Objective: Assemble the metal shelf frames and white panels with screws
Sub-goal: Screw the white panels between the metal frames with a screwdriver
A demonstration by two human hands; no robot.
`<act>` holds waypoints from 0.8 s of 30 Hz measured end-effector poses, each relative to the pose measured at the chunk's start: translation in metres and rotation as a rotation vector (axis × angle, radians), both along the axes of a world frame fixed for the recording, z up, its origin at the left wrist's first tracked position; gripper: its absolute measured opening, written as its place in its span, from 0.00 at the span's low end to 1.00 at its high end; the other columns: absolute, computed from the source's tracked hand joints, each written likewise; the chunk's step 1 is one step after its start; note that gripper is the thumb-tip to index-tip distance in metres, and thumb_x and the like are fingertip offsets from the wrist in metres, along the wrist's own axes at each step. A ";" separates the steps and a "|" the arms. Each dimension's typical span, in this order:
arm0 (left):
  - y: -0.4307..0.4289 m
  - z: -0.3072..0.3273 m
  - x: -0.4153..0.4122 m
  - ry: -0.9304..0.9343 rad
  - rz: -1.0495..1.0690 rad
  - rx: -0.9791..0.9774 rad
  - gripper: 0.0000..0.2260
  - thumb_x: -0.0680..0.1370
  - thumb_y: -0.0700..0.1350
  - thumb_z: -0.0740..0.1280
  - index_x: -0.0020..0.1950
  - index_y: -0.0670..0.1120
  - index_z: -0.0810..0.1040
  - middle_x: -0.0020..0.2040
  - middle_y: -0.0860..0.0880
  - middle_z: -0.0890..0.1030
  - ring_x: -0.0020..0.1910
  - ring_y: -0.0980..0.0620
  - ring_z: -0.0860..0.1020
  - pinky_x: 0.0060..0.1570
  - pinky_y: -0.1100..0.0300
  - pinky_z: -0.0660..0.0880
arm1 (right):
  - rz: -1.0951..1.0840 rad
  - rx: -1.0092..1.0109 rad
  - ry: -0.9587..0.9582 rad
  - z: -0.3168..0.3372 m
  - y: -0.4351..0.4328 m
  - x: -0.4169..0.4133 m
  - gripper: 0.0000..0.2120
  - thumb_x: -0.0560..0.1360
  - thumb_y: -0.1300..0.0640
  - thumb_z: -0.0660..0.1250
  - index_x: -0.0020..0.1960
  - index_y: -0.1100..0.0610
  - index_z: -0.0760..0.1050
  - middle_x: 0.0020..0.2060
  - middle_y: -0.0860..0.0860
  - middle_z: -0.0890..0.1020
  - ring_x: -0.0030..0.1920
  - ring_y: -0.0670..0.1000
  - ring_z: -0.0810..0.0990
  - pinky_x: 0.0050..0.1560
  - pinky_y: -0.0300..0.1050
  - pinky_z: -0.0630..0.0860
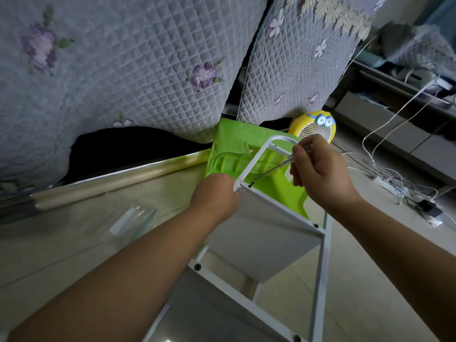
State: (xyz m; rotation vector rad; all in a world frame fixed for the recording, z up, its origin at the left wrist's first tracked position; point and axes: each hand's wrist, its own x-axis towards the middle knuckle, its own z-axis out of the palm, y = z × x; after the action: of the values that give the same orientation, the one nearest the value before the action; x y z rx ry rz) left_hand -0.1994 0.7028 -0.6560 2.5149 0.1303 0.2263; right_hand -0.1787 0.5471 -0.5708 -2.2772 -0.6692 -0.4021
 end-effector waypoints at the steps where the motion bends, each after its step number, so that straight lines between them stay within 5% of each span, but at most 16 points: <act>1: 0.000 0.000 0.000 -0.001 0.001 -0.003 0.10 0.78 0.45 0.61 0.47 0.39 0.78 0.48 0.40 0.80 0.49 0.40 0.77 0.41 0.56 0.69 | 0.000 0.005 0.009 0.001 0.000 0.001 0.07 0.75 0.51 0.56 0.38 0.50 0.64 0.26 0.49 0.74 0.24 0.48 0.74 0.30 0.46 0.71; 6: 0.000 -0.001 0.000 -0.004 -0.003 -0.005 0.09 0.77 0.44 0.61 0.47 0.40 0.78 0.48 0.41 0.79 0.49 0.41 0.77 0.39 0.58 0.66 | 0.016 -0.032 0.041 0.002 0.001 0.002 0.10 0.79 0.60 0.57 0.39 0.53 0.65 0.26 0.49 0.74 0.25 0.48 0.74 0.29 0.44 0.70; 16: 0.000 0.000 -0.001 0.000 -0.012 0.000 0.10 0.78 0.43 0.59 0.48 0.39 0.77 0.48 0.41 0.79 0.49 0.42 0.76 0.39 0.59 0.65 | -0.008 -0.087 0.134 0.015 0.005 0.009 0.12 0.79 0.61 0.58 0.36 0.53 0.65 0.25 0.51 0.76 0.20 0.43 0.73 0.25 0.31 0.69; 24: -0.001 0.002 -0.002 0.006 0.004 0.057 0.11 0.78 0.43 0.58 0.46 0.35 0.73 0.48 0.38 0.77 0.49 0.41 0.75 0.38 0.57 0.63 | -0.020 -0.221 0.322 0.037 0.009 0.017 0.15 0.78 0.57 0.61 0.34 0.57 0.67 0.26 0.52 0.78 0.19 0.46 0.75 0.22 0.35 0.73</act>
State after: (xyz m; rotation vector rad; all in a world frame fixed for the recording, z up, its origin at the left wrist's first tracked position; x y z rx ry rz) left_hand -0.2018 0.7018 -0.6538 2.5728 0.1329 0.2272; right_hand -0.1620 0.5558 -0.5339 -2.4822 -0.5465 0.0357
